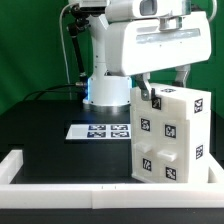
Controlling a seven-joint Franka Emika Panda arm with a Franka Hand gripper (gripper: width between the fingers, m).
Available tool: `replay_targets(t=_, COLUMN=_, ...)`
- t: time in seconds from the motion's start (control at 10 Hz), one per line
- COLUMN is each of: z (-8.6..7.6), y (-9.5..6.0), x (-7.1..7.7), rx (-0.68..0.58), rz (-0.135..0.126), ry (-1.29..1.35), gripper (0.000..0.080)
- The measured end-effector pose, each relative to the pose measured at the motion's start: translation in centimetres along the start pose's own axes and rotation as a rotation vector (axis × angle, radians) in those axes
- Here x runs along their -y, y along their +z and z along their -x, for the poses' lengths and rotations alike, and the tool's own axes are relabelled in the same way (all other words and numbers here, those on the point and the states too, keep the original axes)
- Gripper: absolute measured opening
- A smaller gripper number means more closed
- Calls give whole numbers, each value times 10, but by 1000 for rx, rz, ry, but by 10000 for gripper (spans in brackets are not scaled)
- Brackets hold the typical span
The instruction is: Assemble cabinet
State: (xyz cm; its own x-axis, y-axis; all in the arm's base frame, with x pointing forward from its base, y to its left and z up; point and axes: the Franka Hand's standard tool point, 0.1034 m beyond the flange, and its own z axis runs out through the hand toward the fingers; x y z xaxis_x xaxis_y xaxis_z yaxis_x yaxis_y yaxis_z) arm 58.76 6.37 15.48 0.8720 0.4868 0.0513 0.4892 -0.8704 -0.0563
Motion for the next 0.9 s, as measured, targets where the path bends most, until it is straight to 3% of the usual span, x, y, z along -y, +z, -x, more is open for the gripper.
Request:
replay_targets(t=0.3, z=-1, y=0, x=3, rx=-1, rz=-4, ry=83, gripper=560)
replay_targets(t=0.5, z=0, y=0, x=2, rx=2, rz=-4, ry=82, gripper=751)
replay_targets(t=0.9, z=0, y=-22, x=5, rx=4, rz=-7, ry=86, gripper=797)
